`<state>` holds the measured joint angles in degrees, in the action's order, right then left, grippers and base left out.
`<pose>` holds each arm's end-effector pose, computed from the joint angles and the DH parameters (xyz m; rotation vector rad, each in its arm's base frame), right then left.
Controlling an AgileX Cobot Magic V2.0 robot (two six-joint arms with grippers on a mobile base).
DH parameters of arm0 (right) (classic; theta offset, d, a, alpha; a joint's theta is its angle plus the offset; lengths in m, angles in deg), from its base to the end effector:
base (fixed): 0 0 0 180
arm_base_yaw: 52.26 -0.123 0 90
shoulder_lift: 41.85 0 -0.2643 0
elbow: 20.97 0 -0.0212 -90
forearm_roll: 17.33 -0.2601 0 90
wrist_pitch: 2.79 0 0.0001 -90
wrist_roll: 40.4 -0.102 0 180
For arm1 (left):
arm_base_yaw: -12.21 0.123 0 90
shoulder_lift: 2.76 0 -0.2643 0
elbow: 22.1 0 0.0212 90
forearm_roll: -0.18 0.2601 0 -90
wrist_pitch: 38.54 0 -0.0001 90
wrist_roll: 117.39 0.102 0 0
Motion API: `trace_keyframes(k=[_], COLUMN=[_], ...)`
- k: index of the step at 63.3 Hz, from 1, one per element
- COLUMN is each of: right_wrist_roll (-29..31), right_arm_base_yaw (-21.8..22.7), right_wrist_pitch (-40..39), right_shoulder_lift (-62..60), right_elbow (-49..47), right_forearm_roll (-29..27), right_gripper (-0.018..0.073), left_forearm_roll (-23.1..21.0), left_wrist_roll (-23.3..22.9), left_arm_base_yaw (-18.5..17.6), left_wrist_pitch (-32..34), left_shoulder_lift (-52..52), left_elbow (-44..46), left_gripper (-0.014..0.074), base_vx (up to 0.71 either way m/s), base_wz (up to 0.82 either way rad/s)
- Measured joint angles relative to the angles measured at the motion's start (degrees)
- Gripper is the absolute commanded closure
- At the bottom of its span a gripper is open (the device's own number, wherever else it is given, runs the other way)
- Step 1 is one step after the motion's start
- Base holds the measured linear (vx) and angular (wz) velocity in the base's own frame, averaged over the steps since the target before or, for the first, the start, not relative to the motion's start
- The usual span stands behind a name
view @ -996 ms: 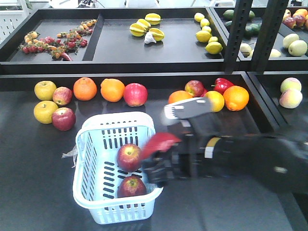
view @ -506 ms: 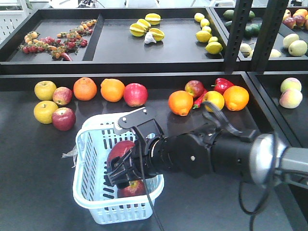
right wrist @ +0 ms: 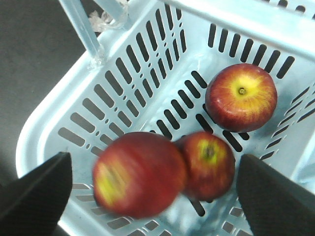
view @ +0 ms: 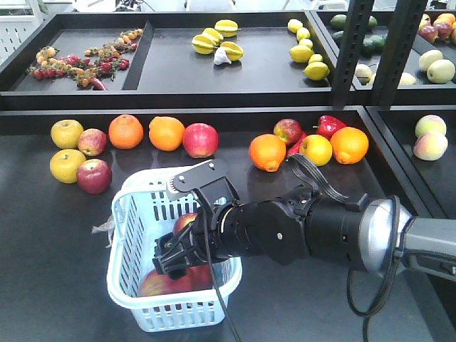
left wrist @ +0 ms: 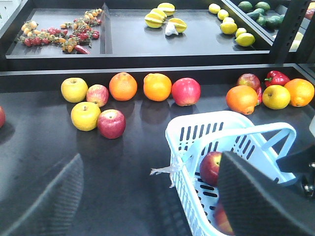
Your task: Pick three apples into basket with both arms
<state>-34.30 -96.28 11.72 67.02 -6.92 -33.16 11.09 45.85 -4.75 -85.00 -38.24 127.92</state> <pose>0.2718 0.2724 0.1752 -0.7638 2.3287 0.5088 0.1061 -0.0177 0.3668 0.0404 1.9439 -0.1694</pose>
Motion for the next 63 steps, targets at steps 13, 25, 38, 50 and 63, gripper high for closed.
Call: trace_keyframes(k=[13,25,38,50,63], right_wrist_roll=[0.00,-2.83,-8.32,-9.05,-8.89], right_arm_base_yaw=[0.00,0.69,8.40,17.65,26.72], right_wrist_pitch=[3.16,10.64,22.11,29.58,37.60], right_shoulder_lift=[-1.28,-6.68,-14.39,-22.72,-31.19], right_elbow=[-0.05,-0.05,-0.05,-0.05,-0.05], right_forearm_roll=[1.03,6.95,14.79,17.50,19.94], right_gripper=[-0.0063,-0.0014,-0.0011,-0.0011,-0.0011], left_forearm_roll=[0.00,0.00,0.00,0.00,0.00], left_wrist_roll=[0.00,0.00,0.00,0.00,0.00], left_arm_base_yaw=[0.00,0.00,0.00,0.00,0.00], left_wrist_pitch=[0.00,0.00,0.00,0.00,0.00], left_shoulder_lift=[0.00,0.00,0.00,0.00,0.00], left_elbow=[0.00,0.00,0.00,0.00,0.00], left_gripper=[0.0063,0.0063,0.0063,0.0063,0.0063], base_vx=[0.00,0.00,0.00,0.00,0.00], base_wz=[0.00,0.00,0.00,0.00,0.00])
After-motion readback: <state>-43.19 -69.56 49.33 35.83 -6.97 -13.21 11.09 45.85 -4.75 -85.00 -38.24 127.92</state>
